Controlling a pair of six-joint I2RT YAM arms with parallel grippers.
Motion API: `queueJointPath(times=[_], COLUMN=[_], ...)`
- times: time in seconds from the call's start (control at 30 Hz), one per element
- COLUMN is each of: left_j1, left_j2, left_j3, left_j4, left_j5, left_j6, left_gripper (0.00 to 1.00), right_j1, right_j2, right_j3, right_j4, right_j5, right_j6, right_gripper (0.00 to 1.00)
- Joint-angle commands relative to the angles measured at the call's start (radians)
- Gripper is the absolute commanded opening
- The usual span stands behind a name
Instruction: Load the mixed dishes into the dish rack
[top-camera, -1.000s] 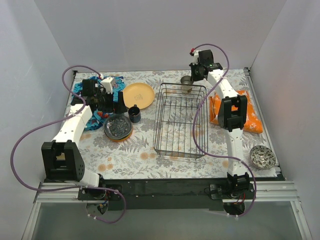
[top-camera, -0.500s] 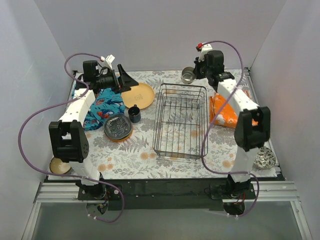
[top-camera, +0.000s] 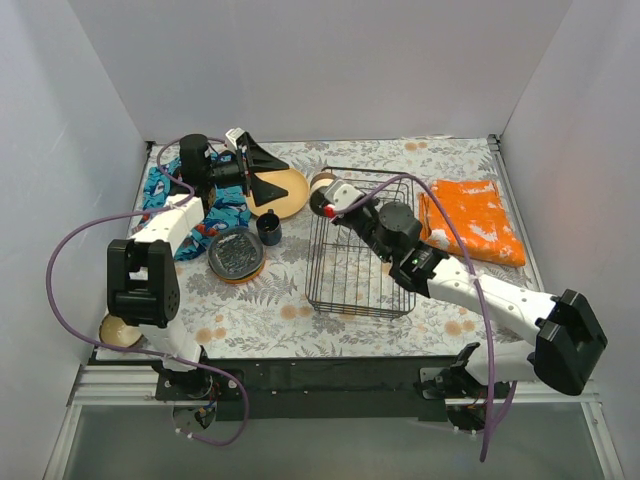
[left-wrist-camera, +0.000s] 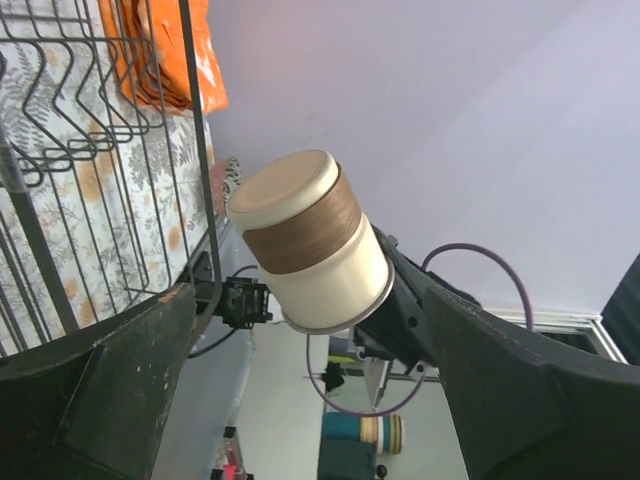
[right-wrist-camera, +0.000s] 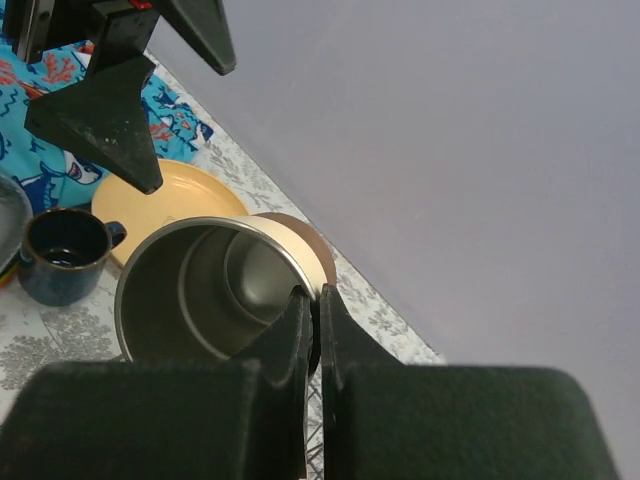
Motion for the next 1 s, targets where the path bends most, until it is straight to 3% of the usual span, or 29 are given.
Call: queueJointPath(times=[0.0,0.5,0.97], left_j1=[-0.005,-0.006,-0.006], left_j2=[-0.071,-0.108,-0.116], left_j3=[-0.003,-0.092,-0.078], left_j4=[0.021,-0.011,-0.006], left_j5=[0.051,-0.022,0.01], left_j6=[-0.216,-0.296,-0.284], left_gripper=[0.98,0.98,0.85], right_j1=[0.066,0.23,0.24], right_j2=[-0.005,0.109,0.201], right_j3=[-0.008,-0.026,0.003], right_j4=[0.241,0.419,0.457], right_j5=[0.145,0.145,0.124], right_j6=[-0.182,-0.344,-0.4], right_gripper=[0.01,0.01,0.01])
